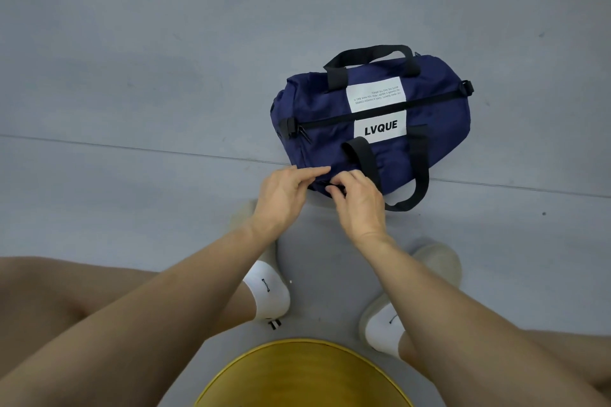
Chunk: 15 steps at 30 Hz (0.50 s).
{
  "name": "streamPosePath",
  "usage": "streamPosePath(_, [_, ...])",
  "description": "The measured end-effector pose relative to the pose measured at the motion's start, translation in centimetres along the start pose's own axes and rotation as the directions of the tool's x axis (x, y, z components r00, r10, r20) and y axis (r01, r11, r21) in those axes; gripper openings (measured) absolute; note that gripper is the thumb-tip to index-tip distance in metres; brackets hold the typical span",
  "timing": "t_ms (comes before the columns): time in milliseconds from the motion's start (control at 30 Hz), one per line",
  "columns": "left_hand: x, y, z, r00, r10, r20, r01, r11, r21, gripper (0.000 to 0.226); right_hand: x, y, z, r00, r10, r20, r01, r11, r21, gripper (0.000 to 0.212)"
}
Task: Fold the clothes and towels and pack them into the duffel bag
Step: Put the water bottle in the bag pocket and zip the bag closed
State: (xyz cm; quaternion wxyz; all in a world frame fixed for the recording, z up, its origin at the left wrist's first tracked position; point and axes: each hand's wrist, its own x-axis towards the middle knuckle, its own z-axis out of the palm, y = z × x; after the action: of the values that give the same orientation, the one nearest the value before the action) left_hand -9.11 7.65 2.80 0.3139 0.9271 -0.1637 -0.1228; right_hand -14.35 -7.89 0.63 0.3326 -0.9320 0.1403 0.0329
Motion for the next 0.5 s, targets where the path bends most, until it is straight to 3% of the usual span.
streamPosePath(200, [0.4,-0.3,-0.5,0.993,0.089,0.074,-0.102,0.974,0.201,0.045,-1.0,1.0,0.1,0.976,0.215,-0.032,-0.209,0.969,0.133,0.013])
streamPosePath(367, [0.6,-0.7,-1.5,0.997,0.065,0.052,-0.075,0.97,0.231,0.039,0.8,4.1,-1.5,0.857,0.504,-0.106,-0.487,0.86,0.151,0.017])
streamPosePath(500, [0.4,-0.6,-1.4,0.997,0.07,0.037,-0.076,0.973,0.219,0.038,3.0,7.2,-4.0,0.842,0.523,-0.132,-0.523,0.851,0.041,0.016])
